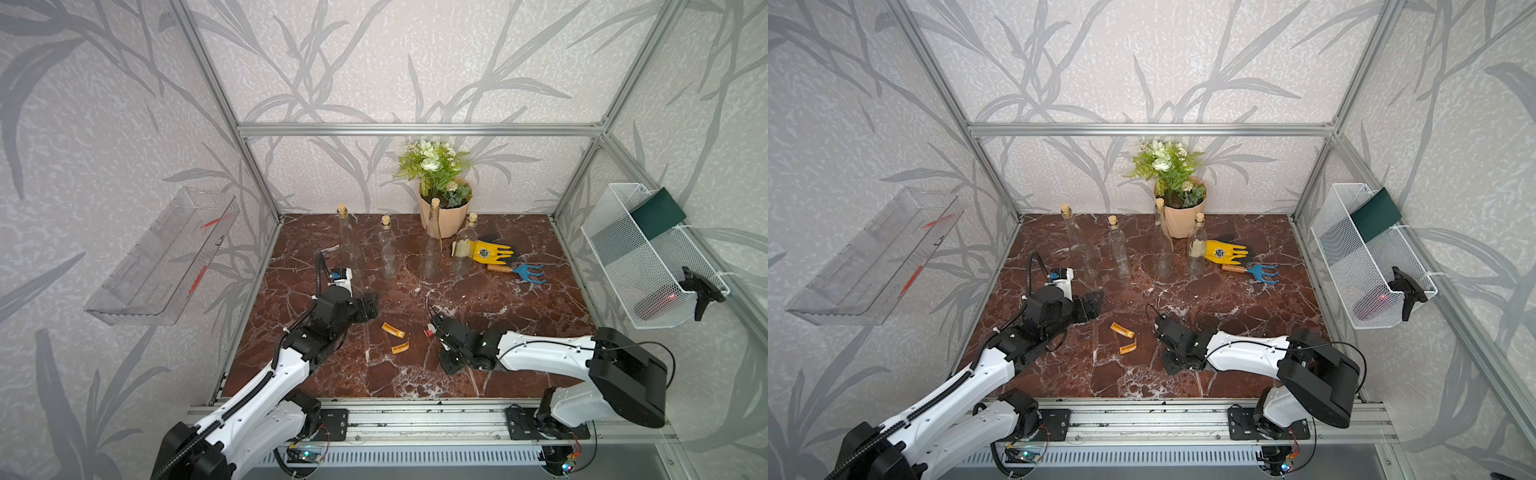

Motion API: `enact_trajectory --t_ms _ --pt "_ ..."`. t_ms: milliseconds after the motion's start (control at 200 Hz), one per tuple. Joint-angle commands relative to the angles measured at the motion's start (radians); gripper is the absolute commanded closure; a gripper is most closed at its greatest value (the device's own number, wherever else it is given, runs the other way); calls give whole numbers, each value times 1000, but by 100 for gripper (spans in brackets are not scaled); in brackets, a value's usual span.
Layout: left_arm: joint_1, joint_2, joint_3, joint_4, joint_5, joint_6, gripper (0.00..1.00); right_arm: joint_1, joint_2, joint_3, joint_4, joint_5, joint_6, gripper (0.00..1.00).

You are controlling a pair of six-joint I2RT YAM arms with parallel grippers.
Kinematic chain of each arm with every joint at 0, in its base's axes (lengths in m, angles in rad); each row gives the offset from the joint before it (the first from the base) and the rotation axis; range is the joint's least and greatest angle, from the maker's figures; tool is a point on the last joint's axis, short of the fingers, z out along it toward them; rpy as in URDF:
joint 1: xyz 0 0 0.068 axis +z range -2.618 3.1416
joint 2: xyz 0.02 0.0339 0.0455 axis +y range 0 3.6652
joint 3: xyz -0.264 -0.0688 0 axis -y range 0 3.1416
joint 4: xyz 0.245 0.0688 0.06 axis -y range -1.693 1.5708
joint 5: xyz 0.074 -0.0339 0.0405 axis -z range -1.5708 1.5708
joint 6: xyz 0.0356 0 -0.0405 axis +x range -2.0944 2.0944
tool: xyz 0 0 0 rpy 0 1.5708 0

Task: Remove the label from the bottle
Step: Place the label at the center of the board.

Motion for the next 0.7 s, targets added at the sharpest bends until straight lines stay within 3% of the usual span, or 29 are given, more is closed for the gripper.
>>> enact_trajectory --t_ms 0,415,695 --pt "-4 -18 -11 2 -17 -7 14 7 14 14 -11 -5 6 87" --pt "-4 -19 -19 6 -17 -8 14 7 31 37 -24 -13 8 82" --pt "-4 -19 -22 11 -18 -7 14 7 31 42 -36 -11 12 68"
